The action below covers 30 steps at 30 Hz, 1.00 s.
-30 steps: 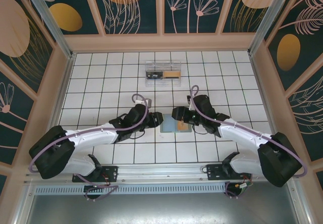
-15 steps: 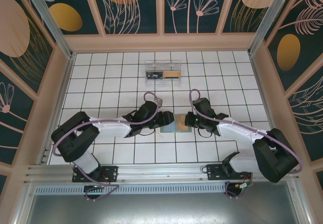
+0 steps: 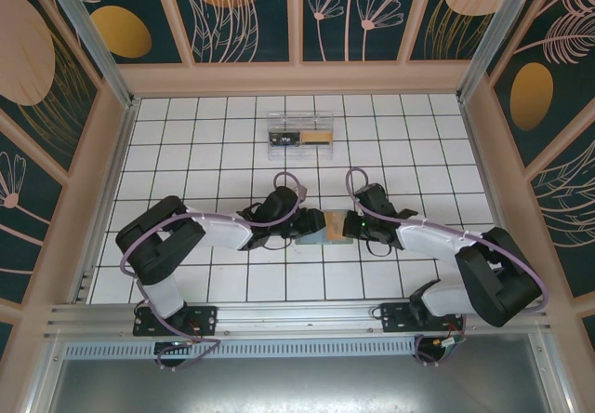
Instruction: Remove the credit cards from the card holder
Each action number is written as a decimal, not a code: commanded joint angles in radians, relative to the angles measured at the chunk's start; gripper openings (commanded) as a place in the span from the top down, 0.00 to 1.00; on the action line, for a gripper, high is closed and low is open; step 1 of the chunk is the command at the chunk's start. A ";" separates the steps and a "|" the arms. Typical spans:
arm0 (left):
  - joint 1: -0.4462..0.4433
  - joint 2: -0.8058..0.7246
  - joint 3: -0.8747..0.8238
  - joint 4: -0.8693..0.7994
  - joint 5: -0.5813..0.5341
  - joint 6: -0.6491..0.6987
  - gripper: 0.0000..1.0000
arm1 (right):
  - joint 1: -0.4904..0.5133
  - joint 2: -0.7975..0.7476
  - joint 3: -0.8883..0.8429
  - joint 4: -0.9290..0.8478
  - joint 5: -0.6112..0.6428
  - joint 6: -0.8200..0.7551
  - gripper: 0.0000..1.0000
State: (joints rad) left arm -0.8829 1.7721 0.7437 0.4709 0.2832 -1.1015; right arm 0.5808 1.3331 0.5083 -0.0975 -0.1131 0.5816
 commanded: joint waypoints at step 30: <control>-0.004 0.114 0.097 -0.107 0.027 0.023 0.73 | 0.001 0.029 -0.013 0.022 -0.057 0.000 1.00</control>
State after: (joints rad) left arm -0.8829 1.8584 0.8249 0.3992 0.3088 -1.0969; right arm 0.5812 1.3457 0.5083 -0.0746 -0.1513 0.5819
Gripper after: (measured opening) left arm 0.276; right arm 0.055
